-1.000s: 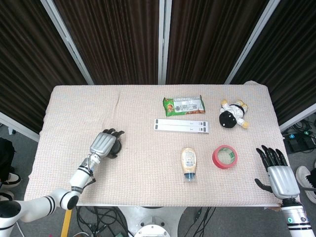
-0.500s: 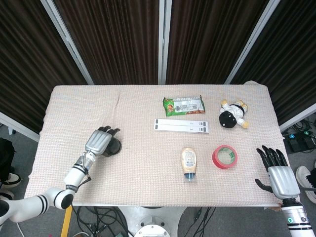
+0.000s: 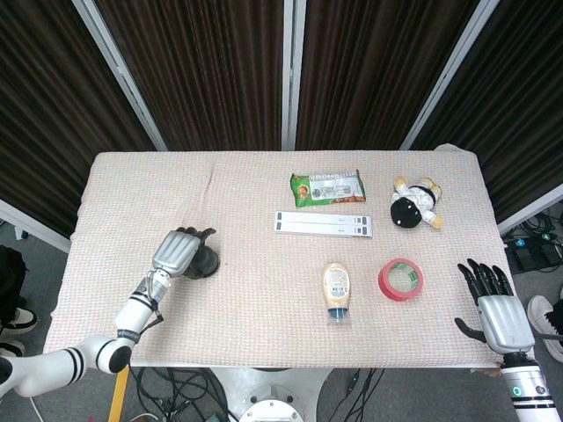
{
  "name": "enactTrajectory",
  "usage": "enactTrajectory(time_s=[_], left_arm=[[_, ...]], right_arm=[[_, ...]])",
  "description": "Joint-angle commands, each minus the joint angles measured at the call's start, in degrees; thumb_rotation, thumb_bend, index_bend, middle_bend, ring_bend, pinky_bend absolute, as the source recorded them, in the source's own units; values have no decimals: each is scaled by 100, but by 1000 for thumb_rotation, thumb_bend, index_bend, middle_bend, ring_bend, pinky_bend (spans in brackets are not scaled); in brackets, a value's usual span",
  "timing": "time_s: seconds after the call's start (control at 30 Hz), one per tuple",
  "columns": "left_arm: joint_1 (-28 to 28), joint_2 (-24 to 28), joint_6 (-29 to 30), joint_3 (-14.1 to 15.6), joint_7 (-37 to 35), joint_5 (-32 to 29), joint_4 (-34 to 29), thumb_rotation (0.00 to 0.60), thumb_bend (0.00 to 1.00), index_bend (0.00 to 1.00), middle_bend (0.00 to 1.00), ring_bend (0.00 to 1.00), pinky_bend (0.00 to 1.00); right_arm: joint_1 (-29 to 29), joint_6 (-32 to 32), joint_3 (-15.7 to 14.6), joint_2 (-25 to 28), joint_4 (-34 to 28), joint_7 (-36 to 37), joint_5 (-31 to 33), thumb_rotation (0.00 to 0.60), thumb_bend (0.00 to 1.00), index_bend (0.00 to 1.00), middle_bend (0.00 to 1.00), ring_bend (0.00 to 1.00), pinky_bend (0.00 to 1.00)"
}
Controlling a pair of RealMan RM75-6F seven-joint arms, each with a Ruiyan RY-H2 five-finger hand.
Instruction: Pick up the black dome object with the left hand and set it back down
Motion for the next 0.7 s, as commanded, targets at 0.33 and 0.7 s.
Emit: enactTrajectory(time_s=[0.33, 0.7], left_arm=[[23, 306, 152, -102, 185, -91, -345, 600, 56, 192, 437, 294, 335], [69, 310, 425, -317, 490, -508, 266, 600, 61, 201, 450, 307, 351]], right_arm=[[0, 12, -5, 2, 1, 5, -21, 600, 101, 0, 0, 0, 0], [19, -20, -2, 6, -51, -67, -11, 600, 101, 0, 0, 0, 0]])
